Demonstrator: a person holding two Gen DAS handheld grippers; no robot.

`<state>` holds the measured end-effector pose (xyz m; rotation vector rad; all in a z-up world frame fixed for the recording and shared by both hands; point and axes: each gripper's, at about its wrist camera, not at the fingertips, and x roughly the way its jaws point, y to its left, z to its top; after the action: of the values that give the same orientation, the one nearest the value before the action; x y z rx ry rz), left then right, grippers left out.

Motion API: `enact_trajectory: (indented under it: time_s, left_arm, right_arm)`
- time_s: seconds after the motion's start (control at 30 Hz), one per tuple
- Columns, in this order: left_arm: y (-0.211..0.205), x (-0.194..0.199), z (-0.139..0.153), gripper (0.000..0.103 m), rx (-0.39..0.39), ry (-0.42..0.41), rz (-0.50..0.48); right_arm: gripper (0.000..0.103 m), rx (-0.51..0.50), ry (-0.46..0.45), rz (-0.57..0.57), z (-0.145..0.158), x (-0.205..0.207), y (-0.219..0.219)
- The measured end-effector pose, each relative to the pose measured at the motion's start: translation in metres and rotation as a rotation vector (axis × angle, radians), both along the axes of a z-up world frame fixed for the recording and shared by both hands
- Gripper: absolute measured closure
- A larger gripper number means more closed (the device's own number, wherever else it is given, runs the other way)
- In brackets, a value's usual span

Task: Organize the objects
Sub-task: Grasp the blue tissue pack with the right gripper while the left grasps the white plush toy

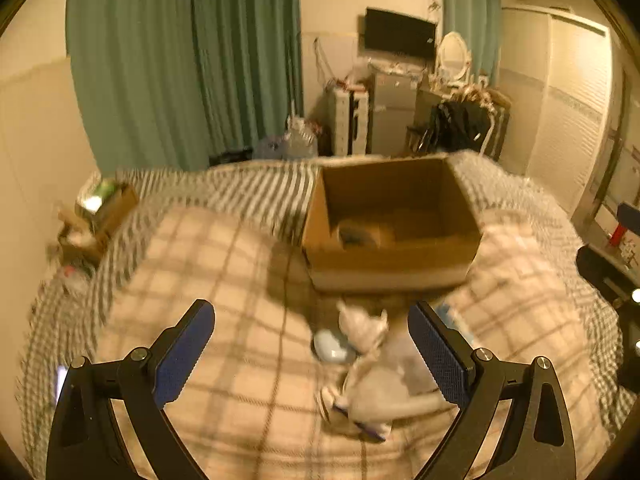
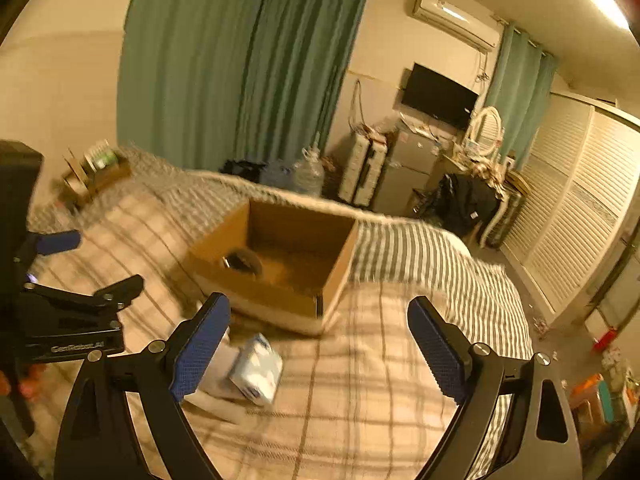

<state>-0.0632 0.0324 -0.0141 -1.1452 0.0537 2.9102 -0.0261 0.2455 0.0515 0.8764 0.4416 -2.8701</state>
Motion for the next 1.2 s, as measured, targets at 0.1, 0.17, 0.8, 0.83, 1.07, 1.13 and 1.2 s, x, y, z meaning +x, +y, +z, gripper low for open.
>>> enact_trajectory:
  time_s: [0.1, 0.17, 0.8, 0.83, 1.07, 1.13, 1.2]
  left_arm:
    - [0.004, 0.003, -0.034, 0.003, 0.005, -0.042, 0.001]
    - [0.006, 0.004, -0.056, 0.003, 0.003, -0.088, -0.011]
    - [-0.006, 0.021, -0.084, 0.003, 0.021, -0.121, 0.019]
    - [-0.001, 0.023, -0.082, 0.003, 0.016, -0.122, 0.002]
    - [0.041, 0.037, -0.088, 0.004, -0.061, -0.147, -0.172]
    - [0.049, 0.037, -0.09, 0.004, -0.073, -0.15, -0.204]
    - [0.056, 0.033, -0.094, 0.004, -0.093, -0.158, -0.235]
  right_arm:
    - [0.013, -0.068, -0.083, -0.018, -0.036, -0.015, 0.007]
    - [0.013, -0.145, -0.155, -0.002, -0.057, -0.025, 0.011]
    - [0.084, -0.184, -0.317, 0.04, -0.114, -0.025, 0.011]
    - [0.084, -0.188, -0.306, 0.034, -0.11, -0.021, 0.015]
    - [0.084, -0.204, -0.243, -0.015, -0.084, -0.005, 0.041]
    - [0.084, -0.202, -0.233, -0.027, -0.081, -0.002, 0.047]
    - [0.084, -0.217, -0.234, -0.029, -0.079, -0.001, 0.053]
